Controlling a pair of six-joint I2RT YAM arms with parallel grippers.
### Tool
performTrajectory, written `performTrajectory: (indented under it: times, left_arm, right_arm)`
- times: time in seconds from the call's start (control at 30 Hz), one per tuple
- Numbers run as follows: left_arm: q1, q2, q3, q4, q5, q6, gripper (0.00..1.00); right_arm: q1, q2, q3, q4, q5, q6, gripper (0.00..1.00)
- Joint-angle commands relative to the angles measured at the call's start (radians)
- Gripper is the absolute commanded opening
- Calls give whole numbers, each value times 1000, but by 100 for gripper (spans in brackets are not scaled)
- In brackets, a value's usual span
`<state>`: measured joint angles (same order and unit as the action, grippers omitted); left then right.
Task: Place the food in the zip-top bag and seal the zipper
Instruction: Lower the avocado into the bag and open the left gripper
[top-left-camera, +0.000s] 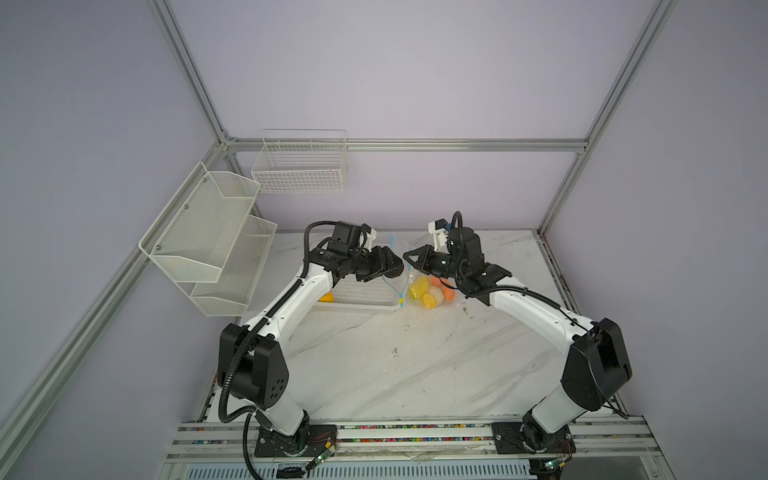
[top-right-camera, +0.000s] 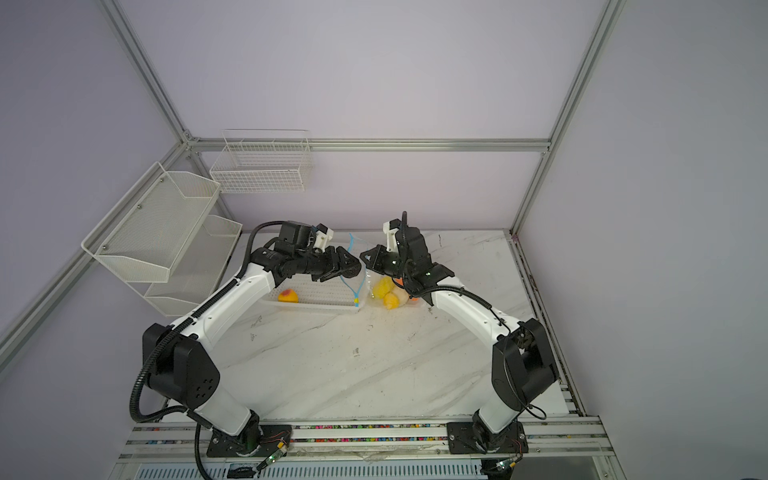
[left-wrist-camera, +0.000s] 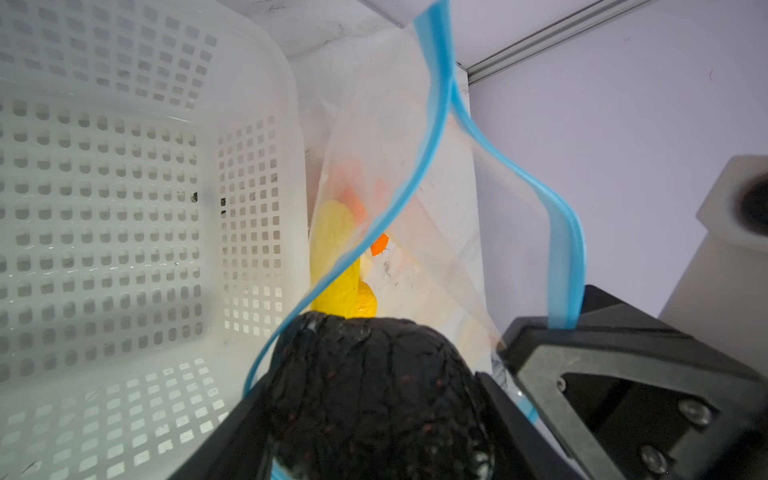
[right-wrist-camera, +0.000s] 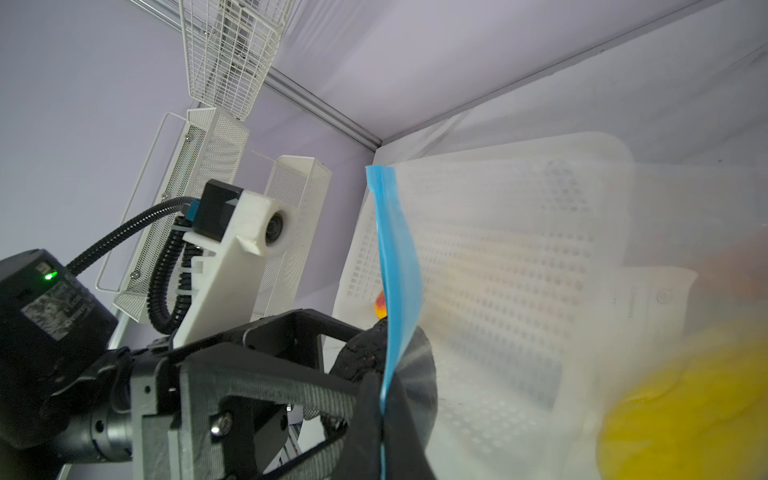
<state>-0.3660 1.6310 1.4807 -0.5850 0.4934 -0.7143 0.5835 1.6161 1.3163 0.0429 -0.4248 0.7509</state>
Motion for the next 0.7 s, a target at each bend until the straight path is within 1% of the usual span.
performTrajectory:
  times: [0.0,0.13,0.27,0.43,0.67]
  left_arm:
    - [4,-5,-24,28,10,21,67]
    - [4,-7,-22,25,8,24,69]
    - [3,-11,-21,23,5,30,75]
    - [3,-12,-22,22,5,33,80]
    - [3,-14,-22,22,2,33,81]
  right_arm:
    - [6,8,40,9,-3,10,0]
    - [9,14,46,6,-4,10,0]
    - [12,21,50,6,-4,10,0]
    - [14,25,52,6,-3,10,0]
    - [16,26,55,3,-2,10,0]
